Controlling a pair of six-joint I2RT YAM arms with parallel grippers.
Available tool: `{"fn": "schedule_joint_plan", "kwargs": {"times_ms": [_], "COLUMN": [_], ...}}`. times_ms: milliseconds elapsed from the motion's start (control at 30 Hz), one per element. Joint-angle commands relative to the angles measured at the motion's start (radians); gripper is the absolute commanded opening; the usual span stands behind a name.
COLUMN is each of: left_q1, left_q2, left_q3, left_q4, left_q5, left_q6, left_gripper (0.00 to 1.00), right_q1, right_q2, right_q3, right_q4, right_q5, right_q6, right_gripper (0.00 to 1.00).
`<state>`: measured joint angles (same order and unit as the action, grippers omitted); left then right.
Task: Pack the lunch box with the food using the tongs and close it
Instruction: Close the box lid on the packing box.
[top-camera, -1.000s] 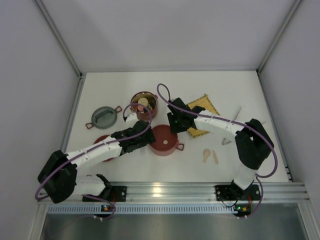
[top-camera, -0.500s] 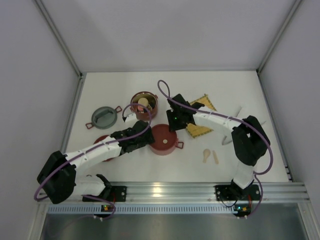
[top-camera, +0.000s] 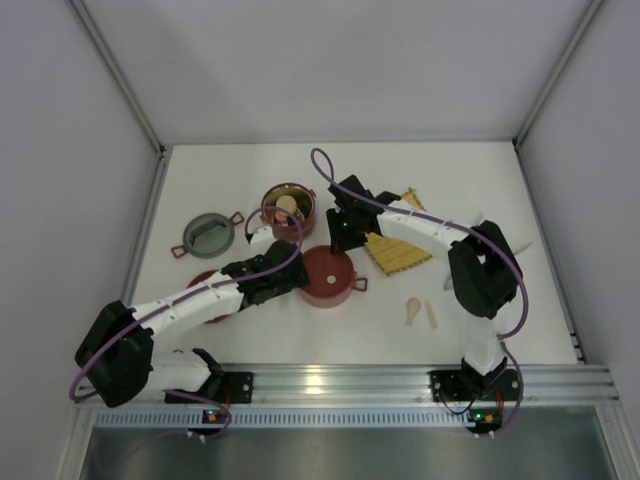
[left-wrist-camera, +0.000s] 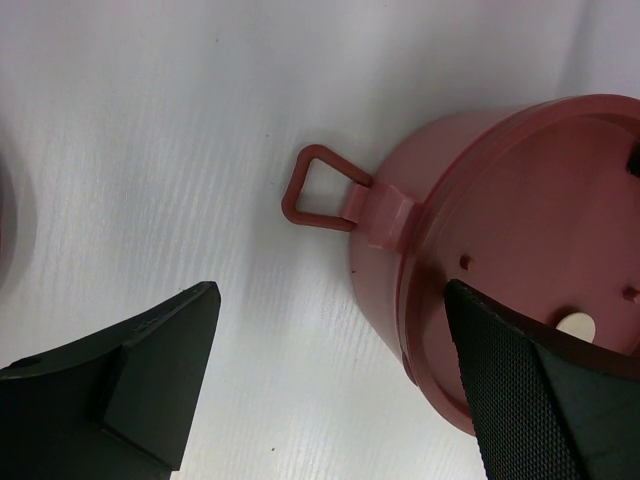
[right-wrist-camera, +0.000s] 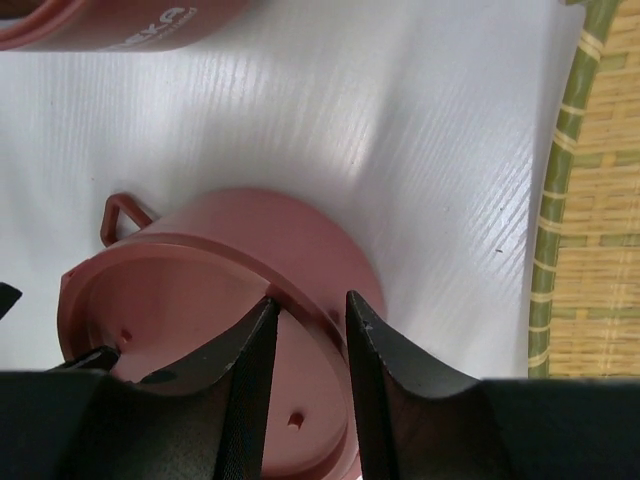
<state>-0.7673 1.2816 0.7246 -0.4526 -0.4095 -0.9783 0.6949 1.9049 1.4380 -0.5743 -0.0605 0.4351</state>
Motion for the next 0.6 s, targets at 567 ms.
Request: {"fn": "schedule_joint_plan", "kwargs": {"times_ms": [567], "left_q1": [-0.003], "left_q2": [0.177], "left_q3": [0.01], "left_q4": [-0.098], "left_q5": [0.052], "left_q6": [0.082], "left_gripper": [0.98], "right_q1": [-0.095], "right_q2": [0.235], "right_q3": [0.18], "right_q4": [-0.194], "right_q5": [0.131], "right_q6": [-0.076], "right_gripper": [0.33]}}
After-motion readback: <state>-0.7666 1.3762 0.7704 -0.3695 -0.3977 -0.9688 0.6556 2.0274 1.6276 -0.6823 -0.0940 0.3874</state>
